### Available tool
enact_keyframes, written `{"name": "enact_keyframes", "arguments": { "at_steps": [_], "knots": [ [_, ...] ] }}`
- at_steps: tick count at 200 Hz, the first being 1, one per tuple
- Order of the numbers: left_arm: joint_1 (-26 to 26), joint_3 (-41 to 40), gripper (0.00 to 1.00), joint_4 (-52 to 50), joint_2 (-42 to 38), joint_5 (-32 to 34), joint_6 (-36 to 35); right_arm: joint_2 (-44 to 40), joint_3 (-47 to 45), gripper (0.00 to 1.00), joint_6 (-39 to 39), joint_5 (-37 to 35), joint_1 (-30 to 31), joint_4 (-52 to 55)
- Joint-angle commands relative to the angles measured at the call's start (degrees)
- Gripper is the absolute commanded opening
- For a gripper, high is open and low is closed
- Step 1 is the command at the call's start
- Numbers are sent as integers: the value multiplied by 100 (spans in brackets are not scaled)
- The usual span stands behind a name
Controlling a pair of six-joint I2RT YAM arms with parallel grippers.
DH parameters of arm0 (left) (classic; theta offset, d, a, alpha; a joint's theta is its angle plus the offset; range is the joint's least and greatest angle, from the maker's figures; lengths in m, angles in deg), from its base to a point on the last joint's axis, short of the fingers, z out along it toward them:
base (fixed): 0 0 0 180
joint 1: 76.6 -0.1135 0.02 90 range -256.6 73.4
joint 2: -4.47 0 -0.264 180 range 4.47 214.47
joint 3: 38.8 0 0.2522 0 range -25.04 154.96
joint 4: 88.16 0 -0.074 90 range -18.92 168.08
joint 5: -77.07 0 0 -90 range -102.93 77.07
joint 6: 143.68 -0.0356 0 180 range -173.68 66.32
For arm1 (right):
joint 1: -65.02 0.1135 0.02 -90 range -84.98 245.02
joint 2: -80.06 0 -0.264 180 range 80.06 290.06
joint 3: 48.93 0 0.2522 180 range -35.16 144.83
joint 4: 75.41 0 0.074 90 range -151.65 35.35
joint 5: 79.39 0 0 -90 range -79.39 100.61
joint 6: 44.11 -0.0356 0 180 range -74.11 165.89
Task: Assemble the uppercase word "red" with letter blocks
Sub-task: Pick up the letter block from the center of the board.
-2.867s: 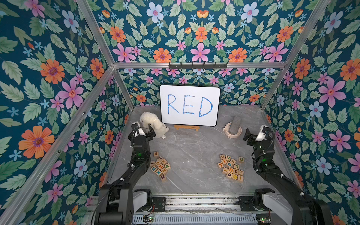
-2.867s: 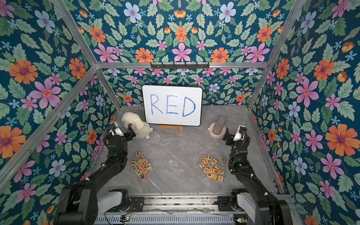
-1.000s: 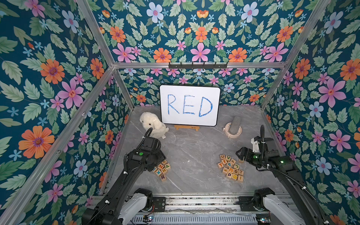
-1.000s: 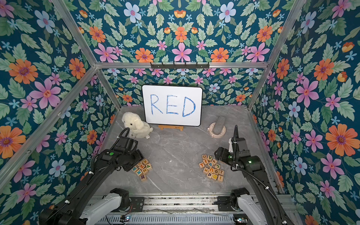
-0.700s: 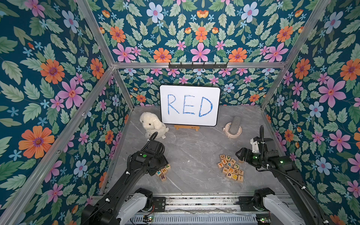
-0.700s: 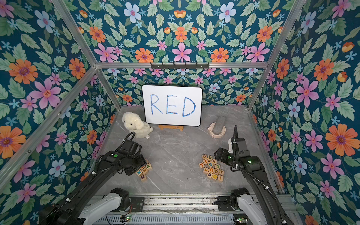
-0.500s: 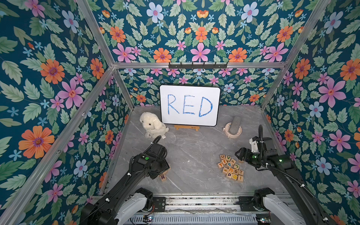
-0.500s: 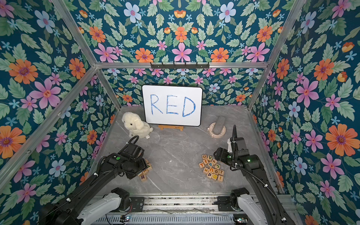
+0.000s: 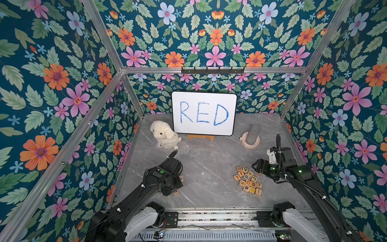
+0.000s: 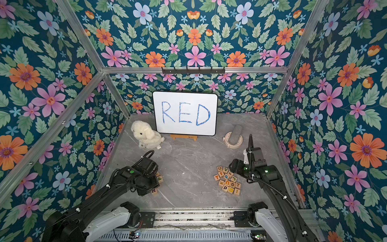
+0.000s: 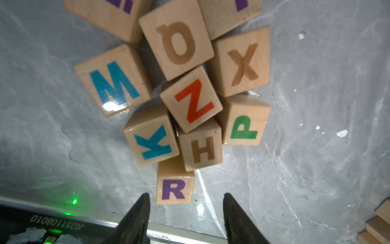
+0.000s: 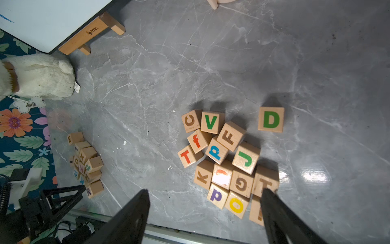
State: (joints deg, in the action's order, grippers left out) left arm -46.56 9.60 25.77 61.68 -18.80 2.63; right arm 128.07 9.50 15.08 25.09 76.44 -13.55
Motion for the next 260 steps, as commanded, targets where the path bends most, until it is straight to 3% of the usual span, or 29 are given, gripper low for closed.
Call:
{"name": "enact_keyframes", "arguments": {
  "at_steps": [1, 48, 118, 165, 260],
  "knots": [
    [26, 30, 58, -213, 9, 164, -138, 24, 9, 84, 48, 5, 10, 8],
    [37, -107, 52, 10, 206, 151, -272, 41, -44, 84, 57, 34, 15, -70],
    [63, -212, 50, 336, 439, 138, -387, 120, -51, 84, 127, 133, 14, -144],
    [72, -151, 42, 320, 611, 134, -402, 158, -49, 84, 112, 99, 12, -117],
    [203, -290, 45, 662, 573, 78, -387, -77, -98, 84, 25, -41, 12, -97]
  ]
}}
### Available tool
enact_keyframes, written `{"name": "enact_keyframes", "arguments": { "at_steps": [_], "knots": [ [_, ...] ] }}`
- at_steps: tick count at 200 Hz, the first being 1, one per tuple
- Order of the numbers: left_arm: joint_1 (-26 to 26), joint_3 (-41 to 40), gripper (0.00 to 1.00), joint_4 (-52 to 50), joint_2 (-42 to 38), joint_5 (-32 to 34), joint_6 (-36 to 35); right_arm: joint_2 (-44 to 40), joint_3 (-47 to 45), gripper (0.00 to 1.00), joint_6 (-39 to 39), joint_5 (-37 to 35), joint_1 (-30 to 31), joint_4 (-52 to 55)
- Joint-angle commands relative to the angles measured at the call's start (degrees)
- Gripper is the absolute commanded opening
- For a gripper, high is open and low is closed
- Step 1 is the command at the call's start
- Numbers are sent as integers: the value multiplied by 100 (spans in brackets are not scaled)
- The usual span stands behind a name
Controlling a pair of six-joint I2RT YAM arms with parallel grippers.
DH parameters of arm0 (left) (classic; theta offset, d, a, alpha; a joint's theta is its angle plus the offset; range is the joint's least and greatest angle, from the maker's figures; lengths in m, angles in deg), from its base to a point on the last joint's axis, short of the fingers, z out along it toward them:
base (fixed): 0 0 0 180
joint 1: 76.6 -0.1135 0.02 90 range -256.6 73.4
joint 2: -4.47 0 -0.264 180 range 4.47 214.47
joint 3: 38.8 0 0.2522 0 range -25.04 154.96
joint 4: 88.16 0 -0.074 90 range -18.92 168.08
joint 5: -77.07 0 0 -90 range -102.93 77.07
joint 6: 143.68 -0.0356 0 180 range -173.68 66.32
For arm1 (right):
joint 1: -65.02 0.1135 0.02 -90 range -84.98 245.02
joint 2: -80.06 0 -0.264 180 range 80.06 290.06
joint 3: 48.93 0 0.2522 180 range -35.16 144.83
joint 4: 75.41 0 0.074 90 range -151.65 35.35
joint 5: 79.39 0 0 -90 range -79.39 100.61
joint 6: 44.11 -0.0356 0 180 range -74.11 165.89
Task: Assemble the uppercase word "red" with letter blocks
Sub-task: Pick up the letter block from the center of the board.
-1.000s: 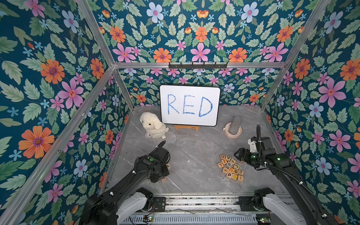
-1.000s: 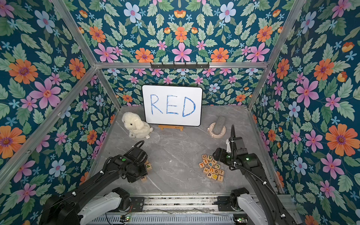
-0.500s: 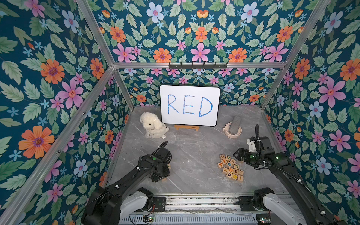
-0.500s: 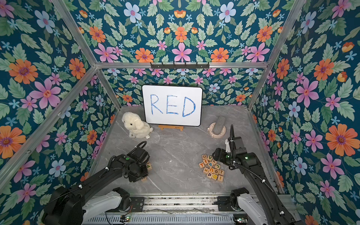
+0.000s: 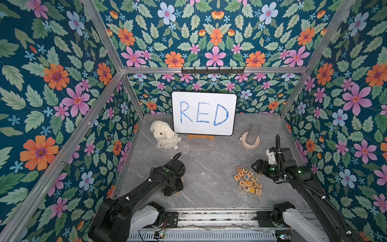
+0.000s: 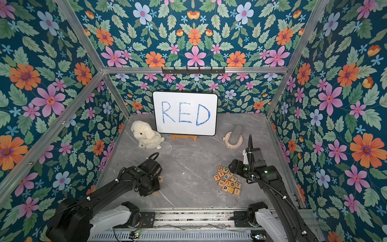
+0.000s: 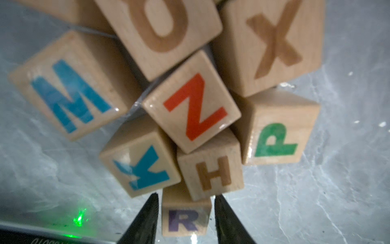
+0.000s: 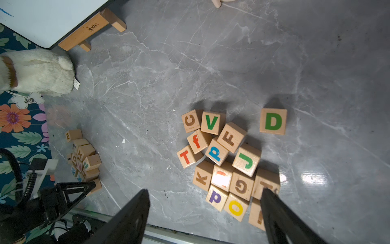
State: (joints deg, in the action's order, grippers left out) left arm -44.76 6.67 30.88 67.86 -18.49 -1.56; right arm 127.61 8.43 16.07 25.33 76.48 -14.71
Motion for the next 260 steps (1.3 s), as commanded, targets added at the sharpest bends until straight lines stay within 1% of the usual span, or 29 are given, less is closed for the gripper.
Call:
{"name": "enact_keyframes", "arguments": {
  "at_steps": [1, 27, 42, 59, 103, 122, 136, 150, 166, 178, 203, 222, 241, 260],
  "knots": [
    [24, 3, 45, 155, -46, 43, 34, -33, 9, 84, -75, -70, 11, 22],
    [42, -22, 44, 268, -70, 21, 70, -44, -3, 84, -127, -256, 12, 20],
    [53, -71, 43, 291, -55, -15, 101, -48, 16, 84, -121, -268, 13, 31],
    [63, -150, 40, 290, -65, -15, 123, -53, 8, 84, -129, -259, 11, 25],
    [90, -261, 38, 312, -138, -85, 148, -65, -42, 84, -177, -321, 6, -17],
    [86, -244, 29, 308, -136, -161, 145, -53, -43, 84, -212, -343, 5, 10],
    [95, -251, 28, 317, -157, -245, 165, -53, -53, 84, -226, -347, 9, -8],
    [95, -254, 24, 308, -195, -319, 157, -75, -88, 84, -243, -356, 8, -33],
    [95, -212, 23, 299, -285, -467, 152, -109, -134, 84, -313, -373, 6, -79],
    [103, -56, 18, 327, -422, -647, 52, -140, -221, 84, -374, -235, 5, -259],
    [104, 323, 18, 755, -900, -1255, -202, -56, -186, 83, -496, 111, 6, -325],
    [104, 750, 16, 979, -984, -1510, -429, -136, -62, 83, -528, 153, 5, -326],
    [104, 1322, 10, 1053, -737, -1431, -578, -567, -211, 83, -614, 49, 5, -701],
    [104, 1957, 1, 912, -191, -924, -730, -1054, -671, 82, -732, 45, 7, -1304]
  ]
}}
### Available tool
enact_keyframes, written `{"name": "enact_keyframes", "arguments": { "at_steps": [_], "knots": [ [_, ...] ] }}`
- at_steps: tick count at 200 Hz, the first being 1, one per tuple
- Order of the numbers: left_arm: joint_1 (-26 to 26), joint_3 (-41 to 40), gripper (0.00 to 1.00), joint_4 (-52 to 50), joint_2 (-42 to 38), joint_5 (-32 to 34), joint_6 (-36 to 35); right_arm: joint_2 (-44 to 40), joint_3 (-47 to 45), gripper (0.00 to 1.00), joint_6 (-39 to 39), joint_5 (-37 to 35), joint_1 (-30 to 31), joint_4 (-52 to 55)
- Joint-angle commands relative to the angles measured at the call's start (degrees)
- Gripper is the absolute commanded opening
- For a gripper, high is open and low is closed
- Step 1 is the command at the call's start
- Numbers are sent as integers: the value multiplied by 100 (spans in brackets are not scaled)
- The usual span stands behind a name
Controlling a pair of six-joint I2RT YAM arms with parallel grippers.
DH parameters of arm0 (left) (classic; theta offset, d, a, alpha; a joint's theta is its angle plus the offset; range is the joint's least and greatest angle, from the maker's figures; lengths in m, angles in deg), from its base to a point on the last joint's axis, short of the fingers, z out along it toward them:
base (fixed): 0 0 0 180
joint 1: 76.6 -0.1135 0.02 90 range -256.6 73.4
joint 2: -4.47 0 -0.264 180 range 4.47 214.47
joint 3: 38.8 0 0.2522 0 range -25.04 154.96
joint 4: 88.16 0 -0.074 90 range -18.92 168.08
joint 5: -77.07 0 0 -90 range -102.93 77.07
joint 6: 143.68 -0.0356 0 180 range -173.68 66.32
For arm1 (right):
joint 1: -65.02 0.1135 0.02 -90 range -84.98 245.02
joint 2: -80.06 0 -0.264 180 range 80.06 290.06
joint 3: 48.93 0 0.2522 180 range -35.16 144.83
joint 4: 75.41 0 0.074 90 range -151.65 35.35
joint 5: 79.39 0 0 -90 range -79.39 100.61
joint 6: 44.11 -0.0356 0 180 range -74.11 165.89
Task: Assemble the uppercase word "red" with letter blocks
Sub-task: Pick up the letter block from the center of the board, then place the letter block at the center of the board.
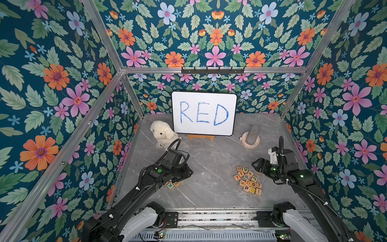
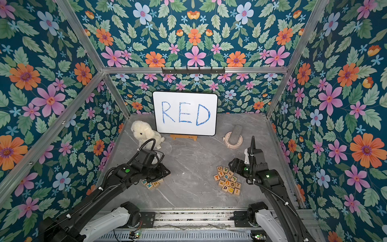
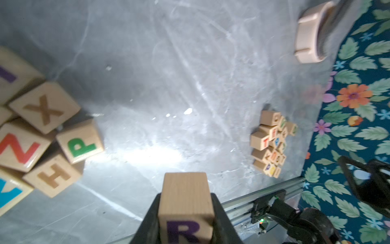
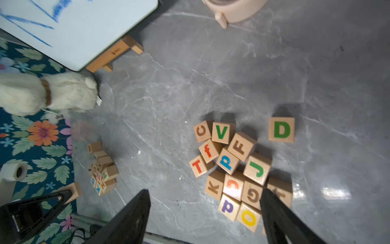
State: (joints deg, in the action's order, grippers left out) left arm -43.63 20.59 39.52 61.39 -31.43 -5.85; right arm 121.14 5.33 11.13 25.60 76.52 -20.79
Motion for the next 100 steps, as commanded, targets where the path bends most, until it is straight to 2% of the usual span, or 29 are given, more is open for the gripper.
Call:
{"name": "enact_keyframes", "arguments": {
  "at_steps": [1, 35, 56, 100],
  "knots": [
    [-10, 598, 0, 41, 489, 403, -310, -434, -381, 82, -248, 16, 2, -735],
    [-1, 1627, 0, -478, 1820, 1597, -702, -644, -809, 81, -14, -129, 2, -1379],
    [44, 2107, 0, -761, 2641, 1740, -903, -356, -678, 80, 269, -17, 7, -1275],
    [202, 1998, 0, 256, 3214, 1881, -1009, 160, -1012, 79, 553, -12, 304, -1938]
  ]
}}
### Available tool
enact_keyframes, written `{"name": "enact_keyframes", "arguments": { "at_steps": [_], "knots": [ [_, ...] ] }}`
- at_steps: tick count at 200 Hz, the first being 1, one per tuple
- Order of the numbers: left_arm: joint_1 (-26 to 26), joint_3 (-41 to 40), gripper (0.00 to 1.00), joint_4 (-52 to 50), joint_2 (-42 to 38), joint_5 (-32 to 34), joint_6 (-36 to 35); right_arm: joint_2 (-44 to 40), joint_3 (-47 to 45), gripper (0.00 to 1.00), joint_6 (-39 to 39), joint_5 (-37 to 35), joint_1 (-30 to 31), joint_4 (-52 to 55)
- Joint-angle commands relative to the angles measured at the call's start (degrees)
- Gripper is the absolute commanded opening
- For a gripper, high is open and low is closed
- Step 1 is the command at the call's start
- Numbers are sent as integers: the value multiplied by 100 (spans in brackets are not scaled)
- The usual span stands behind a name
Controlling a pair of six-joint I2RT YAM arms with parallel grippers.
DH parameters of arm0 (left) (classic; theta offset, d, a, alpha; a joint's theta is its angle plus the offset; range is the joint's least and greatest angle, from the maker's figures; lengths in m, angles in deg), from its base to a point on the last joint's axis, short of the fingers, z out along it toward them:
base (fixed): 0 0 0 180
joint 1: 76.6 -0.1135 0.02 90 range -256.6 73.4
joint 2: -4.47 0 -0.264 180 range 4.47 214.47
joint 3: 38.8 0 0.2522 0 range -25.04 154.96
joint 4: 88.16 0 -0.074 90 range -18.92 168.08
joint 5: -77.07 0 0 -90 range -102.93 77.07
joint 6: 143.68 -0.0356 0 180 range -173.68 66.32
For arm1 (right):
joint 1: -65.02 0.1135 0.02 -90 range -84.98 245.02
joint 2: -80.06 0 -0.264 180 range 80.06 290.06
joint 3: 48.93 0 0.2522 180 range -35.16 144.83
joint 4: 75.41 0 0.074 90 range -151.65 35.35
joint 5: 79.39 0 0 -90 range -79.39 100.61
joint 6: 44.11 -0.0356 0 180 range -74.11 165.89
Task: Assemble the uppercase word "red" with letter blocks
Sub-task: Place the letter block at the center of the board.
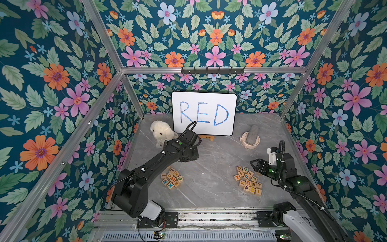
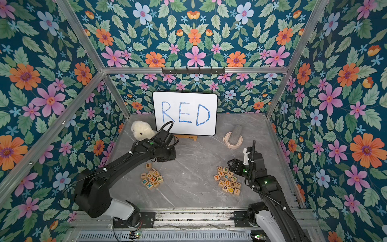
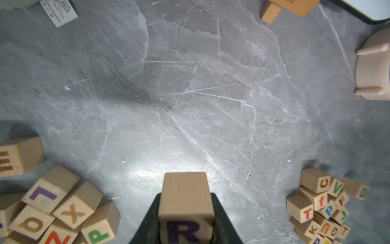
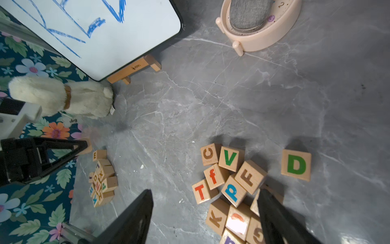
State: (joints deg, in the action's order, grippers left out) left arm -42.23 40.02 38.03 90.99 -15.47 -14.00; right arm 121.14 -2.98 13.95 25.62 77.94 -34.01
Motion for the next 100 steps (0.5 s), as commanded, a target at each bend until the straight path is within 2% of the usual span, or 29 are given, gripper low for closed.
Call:
{"name": "enact_keyframes", "arguments": {
  "at_steps": [1, 33, 87, 95, 100],
  "knots": [
    [71, 66, 0, 412, 279, 292, -196, 162, -193, 79, 278, -28, 168, -630],
    [381, 520, 0, 318, 957, 995, -351, 387, -427, 80, 632, -416, 684, -1381],
    [336, 853, 0, 145, 1558, 1253, -687, 543, -1253, 84, 787, -514, 1137, -2745],
    [317, 921, 0, 98, 1661, 1248, -697, 533, -1386, 86, 829, -636, 1270, -2891],
    [313, 967, 0, 65, 1719, 1275, -701, 516, -1444, 92, 857, -786, 1375, -2952]
  ]
}}
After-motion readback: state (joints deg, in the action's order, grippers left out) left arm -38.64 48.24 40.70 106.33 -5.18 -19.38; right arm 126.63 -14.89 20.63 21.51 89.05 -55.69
